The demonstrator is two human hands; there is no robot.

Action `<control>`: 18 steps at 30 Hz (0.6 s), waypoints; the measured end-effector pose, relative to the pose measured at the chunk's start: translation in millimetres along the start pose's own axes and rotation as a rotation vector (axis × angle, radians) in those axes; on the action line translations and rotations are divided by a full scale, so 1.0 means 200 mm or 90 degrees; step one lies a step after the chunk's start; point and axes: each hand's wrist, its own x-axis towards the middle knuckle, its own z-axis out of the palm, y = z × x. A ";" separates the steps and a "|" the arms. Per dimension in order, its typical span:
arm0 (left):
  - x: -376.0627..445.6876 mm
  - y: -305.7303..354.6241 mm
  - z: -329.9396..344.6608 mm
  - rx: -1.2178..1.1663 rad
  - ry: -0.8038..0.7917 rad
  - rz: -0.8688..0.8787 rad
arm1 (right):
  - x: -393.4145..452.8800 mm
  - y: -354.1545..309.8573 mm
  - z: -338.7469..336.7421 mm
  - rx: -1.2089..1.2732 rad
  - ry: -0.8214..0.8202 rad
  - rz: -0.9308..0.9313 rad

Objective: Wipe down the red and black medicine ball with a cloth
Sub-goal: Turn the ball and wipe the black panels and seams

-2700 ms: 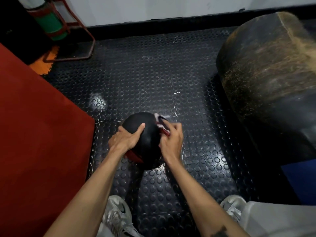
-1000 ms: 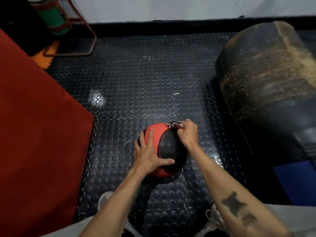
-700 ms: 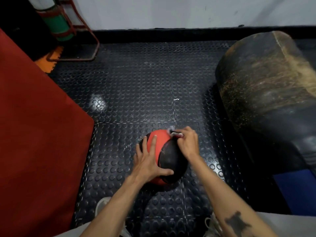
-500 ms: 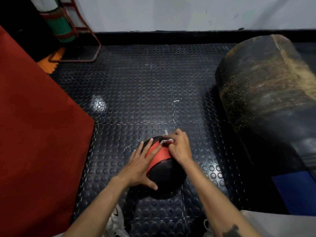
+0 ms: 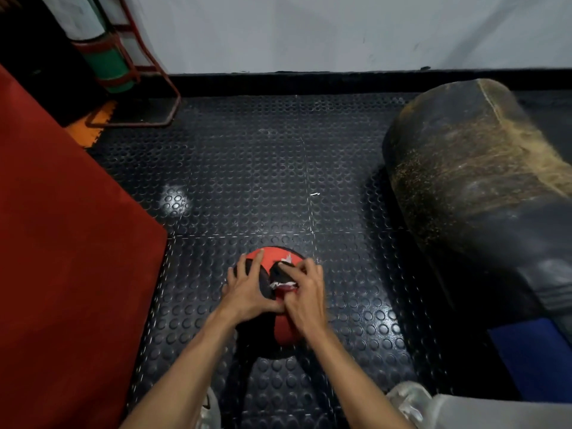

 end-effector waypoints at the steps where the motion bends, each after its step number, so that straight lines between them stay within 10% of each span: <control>1: 0.00 -0.02 -0.01 -0.005 -0.010 0.015 | 0.06 0.00 0.00 0.005 -0.005 0.004; 18: 0.00 -0.02 -0.05 0.030 -0.042 0.038 | 0.17 0.03 -0.02 0.008 0.023 0.092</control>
